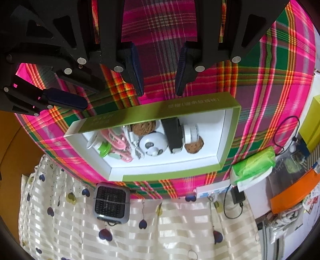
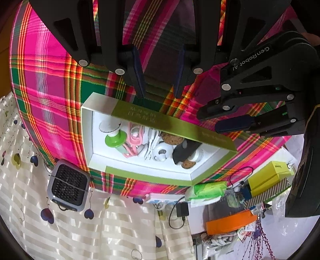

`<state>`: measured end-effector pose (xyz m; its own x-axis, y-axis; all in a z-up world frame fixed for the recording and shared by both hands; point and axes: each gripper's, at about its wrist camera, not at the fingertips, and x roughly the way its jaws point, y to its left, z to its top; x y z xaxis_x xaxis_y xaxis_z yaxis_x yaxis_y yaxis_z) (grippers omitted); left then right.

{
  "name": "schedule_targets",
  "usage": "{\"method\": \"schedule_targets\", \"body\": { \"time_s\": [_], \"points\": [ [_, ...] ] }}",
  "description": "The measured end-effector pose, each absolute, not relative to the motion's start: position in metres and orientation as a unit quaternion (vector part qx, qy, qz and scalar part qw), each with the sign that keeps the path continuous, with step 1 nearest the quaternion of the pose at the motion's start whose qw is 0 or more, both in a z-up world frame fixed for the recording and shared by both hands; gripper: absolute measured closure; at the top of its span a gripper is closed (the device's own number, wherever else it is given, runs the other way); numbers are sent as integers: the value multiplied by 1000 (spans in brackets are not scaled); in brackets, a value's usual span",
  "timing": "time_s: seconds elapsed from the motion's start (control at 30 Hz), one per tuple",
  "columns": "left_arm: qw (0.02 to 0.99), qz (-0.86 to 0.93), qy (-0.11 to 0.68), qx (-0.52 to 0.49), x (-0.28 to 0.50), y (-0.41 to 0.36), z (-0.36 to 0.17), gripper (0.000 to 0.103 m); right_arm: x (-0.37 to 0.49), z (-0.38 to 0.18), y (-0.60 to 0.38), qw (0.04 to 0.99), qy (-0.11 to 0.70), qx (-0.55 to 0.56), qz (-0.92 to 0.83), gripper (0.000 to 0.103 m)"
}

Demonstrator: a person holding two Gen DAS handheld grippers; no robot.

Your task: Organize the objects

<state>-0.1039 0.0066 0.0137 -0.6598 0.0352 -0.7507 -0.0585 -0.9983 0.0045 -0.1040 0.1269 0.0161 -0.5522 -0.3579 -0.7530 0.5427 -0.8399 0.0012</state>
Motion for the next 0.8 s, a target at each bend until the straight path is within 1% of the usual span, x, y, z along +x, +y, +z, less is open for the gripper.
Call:
{"method": "schedule_targets", "body": {
  "time_s": [0.03,0.17,0.8],
  "points": [
    [24,909,14,-415,-106,6,12,73,-106,14,127,256,117,401,-872,69],
    [18,906,12,-423,-109,4,9,73,-114,11,127,250,115,412,-868,66],
    [-4,906,10,-424,-120,-1,9,73,-128,10,120,237,116,416,-870,65]
  ]
}}
